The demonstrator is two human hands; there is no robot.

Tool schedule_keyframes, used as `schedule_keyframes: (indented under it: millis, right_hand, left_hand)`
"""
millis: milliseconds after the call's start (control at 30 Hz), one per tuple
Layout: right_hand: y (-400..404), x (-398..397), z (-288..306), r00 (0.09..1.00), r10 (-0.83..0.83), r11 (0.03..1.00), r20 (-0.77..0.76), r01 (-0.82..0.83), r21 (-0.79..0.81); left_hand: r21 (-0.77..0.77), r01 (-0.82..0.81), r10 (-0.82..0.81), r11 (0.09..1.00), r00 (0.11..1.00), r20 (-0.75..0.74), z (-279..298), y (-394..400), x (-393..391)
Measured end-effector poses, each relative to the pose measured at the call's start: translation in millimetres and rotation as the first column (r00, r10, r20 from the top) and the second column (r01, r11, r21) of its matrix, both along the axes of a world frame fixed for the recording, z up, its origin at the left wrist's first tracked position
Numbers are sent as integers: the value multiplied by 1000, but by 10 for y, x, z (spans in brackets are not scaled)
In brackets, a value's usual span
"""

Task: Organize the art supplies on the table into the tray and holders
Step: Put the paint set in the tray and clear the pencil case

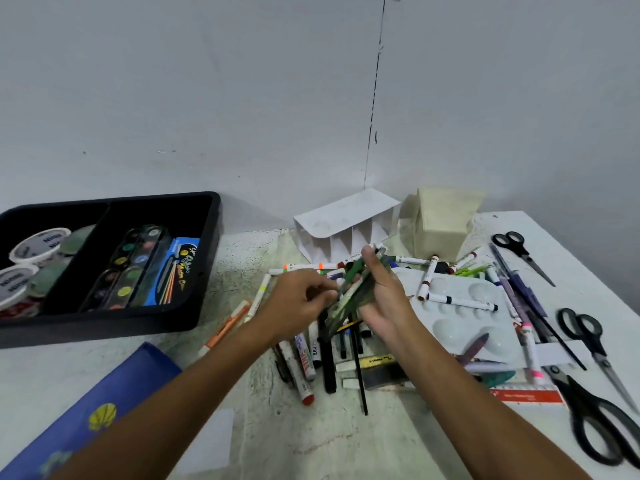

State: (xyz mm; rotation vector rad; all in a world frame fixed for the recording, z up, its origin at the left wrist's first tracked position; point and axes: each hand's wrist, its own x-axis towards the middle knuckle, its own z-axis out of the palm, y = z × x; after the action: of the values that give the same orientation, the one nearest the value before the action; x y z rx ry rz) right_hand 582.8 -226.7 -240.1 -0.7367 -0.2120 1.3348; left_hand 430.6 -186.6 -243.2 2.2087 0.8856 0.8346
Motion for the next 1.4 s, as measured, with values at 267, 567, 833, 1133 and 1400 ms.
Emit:
schedule_keyframes:
  millis: [267, 567, 833, 1133, 1400]
  right_hand:
    - [40, -179, 82, 999, -37, 999, 0, 37, -8]
    - [1, -337, 345, 993, -111, 981, 26, 105, 165]
    - [-84, -529, 335, 990, -93, 989, 109, 80, 122]
    - [-82, -821, 195, 965, 165, 960, 205, -205, 192]
    - [-136, -1649, 119, 733, 357, 795, 579, -564, 223]
  left_hand:
    - [-28, -171, 174, 985, 975, 135, -65, -178, -112]
    - [-890, 318, 675, 329, 579, 456, 158, -318, 23]
    - [-893, 269, 761, 362, 468, 449, 290, -386, 136]
    - [-826, -86, 694, 558, 594, 407, 307, -602, -472]
    - [-238, -650, 667, 722, 745, -12, -10, -1307, -2263]
